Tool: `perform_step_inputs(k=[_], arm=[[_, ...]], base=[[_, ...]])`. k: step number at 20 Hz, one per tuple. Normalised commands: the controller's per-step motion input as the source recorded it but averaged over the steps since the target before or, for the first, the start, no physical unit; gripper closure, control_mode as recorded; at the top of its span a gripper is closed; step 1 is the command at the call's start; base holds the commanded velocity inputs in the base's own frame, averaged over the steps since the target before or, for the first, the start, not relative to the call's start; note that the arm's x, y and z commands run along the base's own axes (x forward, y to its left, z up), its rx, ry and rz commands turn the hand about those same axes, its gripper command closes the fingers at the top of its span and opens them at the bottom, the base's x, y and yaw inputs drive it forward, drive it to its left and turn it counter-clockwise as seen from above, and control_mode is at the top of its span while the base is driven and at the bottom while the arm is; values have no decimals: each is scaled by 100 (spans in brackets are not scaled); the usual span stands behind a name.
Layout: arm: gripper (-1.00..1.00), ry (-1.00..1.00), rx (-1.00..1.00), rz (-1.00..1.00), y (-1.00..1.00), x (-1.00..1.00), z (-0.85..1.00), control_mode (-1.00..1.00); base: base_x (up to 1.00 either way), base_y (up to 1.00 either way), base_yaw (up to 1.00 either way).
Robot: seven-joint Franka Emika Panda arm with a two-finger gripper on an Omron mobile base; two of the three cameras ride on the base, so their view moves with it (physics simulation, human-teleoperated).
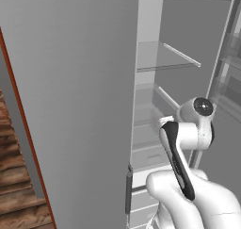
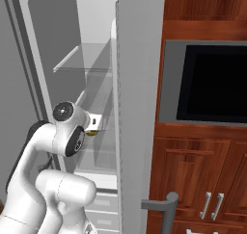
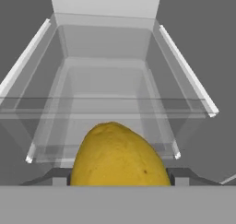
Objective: Retrieve a lemon from the fridge and place it on the cutting board with the fish.
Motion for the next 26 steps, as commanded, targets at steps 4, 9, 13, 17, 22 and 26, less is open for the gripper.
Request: perform_step_inputs(k=[4, 9, 13, 17, 22, 26], arm=[[100, 7, 0, 0, 0, -52, 8, -100], [100, 15, 0, 0, 0, -14, 19, -100], [100, 25, 0, 0, 3, 0, 25, -100], [100, 18, 0, 0, 17, -4, 2, -100], [100, 12, 0, 0, 11, -19, 0, -100], [100, 2, 0, 0, 0, -42, 0, -100]], base=[[0, 0, 0], [0, 0, 0], [0, 0, 0], [0, 0, 0], [0, 0, 0], [0, 0, 0]])
